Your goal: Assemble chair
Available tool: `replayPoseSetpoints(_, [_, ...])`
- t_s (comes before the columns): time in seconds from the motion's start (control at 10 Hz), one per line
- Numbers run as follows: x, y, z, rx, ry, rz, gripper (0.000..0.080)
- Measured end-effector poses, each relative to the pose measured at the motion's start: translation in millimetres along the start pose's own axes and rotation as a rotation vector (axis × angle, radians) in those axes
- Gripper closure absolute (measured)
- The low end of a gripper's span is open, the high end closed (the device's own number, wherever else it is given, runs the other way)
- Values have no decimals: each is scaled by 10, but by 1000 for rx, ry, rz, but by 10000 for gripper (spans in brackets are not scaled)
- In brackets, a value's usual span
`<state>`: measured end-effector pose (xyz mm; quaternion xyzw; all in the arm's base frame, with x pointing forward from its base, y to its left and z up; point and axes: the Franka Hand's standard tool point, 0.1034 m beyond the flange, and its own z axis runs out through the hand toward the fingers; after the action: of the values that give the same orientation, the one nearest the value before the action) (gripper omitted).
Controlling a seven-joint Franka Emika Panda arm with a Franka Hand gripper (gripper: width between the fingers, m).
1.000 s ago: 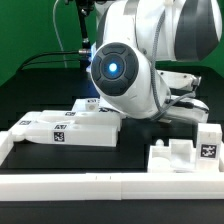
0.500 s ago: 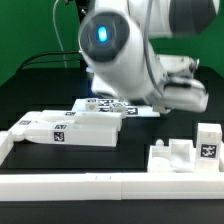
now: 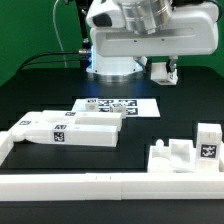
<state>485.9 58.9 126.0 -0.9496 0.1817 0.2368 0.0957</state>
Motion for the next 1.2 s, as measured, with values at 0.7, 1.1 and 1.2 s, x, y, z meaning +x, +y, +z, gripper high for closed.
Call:
replayPoseSetpoints(0.7, [166, -288, -664, 35, 404, -57, 521])
replayPoseSetpoints(1.1, [302, -355, -685, 70, 690, -86, 521])
replayPoseSetpoints(1.2, [459, -246, -769, 47, 750, -135, 521])
